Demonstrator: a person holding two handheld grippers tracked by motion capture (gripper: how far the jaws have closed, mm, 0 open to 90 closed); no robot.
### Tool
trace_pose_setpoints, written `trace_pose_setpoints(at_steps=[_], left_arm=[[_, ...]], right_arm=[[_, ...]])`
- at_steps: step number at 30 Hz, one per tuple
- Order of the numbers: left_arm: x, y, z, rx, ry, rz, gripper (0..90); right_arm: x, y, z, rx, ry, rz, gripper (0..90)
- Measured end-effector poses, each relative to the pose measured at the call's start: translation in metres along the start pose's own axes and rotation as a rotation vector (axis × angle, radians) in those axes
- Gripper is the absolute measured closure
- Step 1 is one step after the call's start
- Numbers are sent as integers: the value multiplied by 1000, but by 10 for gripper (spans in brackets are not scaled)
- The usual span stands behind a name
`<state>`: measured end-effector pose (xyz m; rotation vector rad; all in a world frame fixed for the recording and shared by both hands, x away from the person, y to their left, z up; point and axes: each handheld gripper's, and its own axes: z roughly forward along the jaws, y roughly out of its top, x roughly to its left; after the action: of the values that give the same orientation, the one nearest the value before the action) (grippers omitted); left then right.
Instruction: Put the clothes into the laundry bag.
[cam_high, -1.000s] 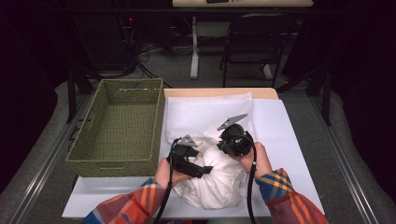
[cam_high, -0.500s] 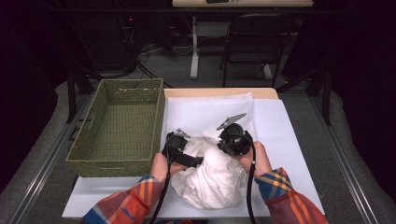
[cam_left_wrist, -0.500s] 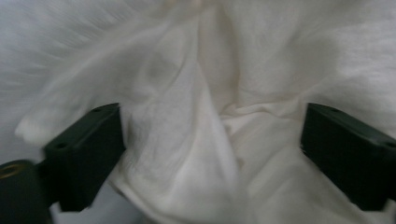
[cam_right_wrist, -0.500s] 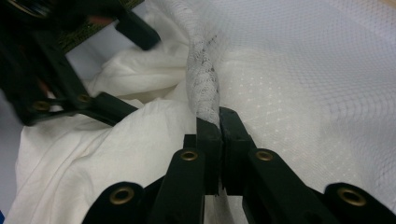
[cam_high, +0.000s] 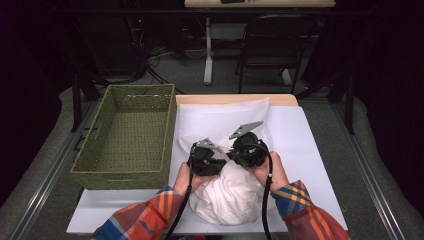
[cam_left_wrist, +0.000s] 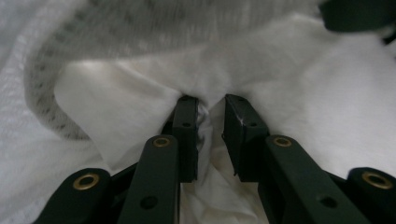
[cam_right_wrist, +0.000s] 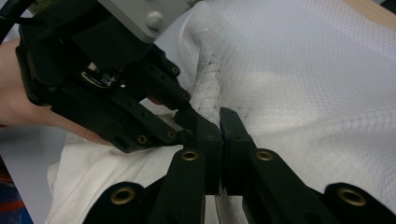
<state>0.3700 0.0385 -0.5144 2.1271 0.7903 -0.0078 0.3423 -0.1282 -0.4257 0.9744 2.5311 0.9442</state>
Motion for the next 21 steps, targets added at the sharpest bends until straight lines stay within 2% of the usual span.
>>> trace_pose_setpoints(at_steps=[1, 3, 4, 5, 6, 7, 9, 10, 12, 14, 15, 16, 17, 19, 21], left_arm=[[3, -1, 3, 3, -2, 2, 724], [9, -3, 3, 9, 12, -19, 664], [11, -3, -3, 28, 17, 0, 618], [11, -3, -3, 28, 17, 0, 545], [11, -3, -10, 60, 26, 14, 495], [10, -2, -15, 65, 35, 20, 464], [9, -2, -19, 69, 41, 27, 333], [6, -1, -24, 75, 44, 35, 333], [-2, 1, -36, 72, 53, 60, 225], [-12, 3, -49, 54, 30, 60, 127], [-12, 3, -49, 54, 30, 60, 94], [-16, 3, -53, 64, 23, 55, 94], [-20, 2, -53, 71, 14, 57, 23], [-28, -2, -47, 104, -2, 56, 5], [-31, -7, -33, 121, -12, 58, 0]], right_arm=[[-1, -1, 2, 9, 0, 3, 885], [-4, -5, 6, 34, -6, 8, 885], [-9, -7, 7, 40, -13, 15, 884], [-9, -7, 7, 40, -13, 15, 884], [-11, -9, 5, 39, -18, 25, 884], [-12, -9, 4, 36, -19, 26, 884], [-13, -9, 3, 34, -22, 29, 884], [-13, -9, 3, 36, -23, 35, 884], [-12, -9, 2, 35, -26, 23, 883], [-12, -9, 1, 31, -30, 22, 883], [-12, -9, 1, 31, -30, 22, 883], [-12, -9, 1, 31, -32, 21, 883], [-12, -9, 0, 30, -34, 21, 883], [-12, -9, 0, 30, -34, 22, 883], [-12, -9, 1, 32, -33, 21, 883]])
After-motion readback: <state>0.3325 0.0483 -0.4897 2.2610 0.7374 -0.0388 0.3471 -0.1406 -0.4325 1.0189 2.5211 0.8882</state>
